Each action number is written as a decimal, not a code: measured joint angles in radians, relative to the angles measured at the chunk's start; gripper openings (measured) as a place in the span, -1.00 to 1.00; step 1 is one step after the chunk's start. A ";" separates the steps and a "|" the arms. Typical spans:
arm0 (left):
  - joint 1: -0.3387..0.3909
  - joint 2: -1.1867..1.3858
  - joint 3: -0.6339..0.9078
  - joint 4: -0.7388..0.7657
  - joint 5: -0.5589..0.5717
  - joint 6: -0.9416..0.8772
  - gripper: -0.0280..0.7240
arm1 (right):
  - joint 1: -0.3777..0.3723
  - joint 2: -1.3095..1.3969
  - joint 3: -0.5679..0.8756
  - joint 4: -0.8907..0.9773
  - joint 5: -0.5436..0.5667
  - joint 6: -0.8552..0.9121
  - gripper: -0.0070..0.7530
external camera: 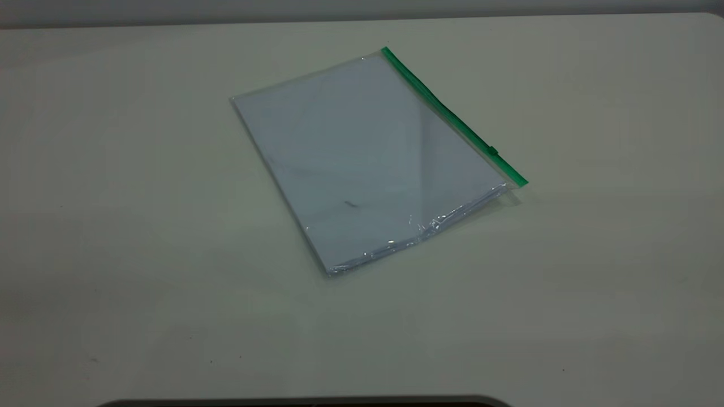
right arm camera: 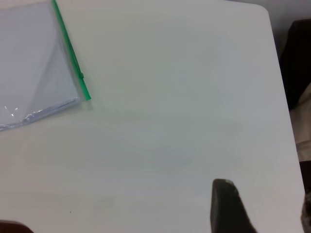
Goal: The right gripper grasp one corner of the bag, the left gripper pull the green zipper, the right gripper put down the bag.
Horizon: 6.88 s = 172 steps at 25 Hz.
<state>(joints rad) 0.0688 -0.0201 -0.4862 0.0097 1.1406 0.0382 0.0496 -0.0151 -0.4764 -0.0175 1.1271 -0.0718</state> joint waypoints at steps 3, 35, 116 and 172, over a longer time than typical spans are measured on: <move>0.000 0.000 0.000 0.000 0.000 0.000 -0.17 | 0.000 0.000 0.000 0.000 0.000 0.000 0.08; 0.000 0.000 0.000 0.003 0.000 -0.004 -0.17 | 0.000 0.000 0.000 0.000 0.000 0.000 0.08; -0.031 1.180 -0.291 -0.371 -0.516 0.284 0.46 | 0.015 2.546 -0.683 1.654 -0.327 -1.476 0.28; -0.384 2.281 -1.187 -1.130 -0.206 1.552 0.45 | 0.229 2.059 -0.746 1.016 -0.475 -1.293 -0.89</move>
<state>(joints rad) -0.3154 2.2607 -1.6732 -1.1201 0.9350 1.5902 0.2787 2.0434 -1.2220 0.9986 0.6526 -1.3651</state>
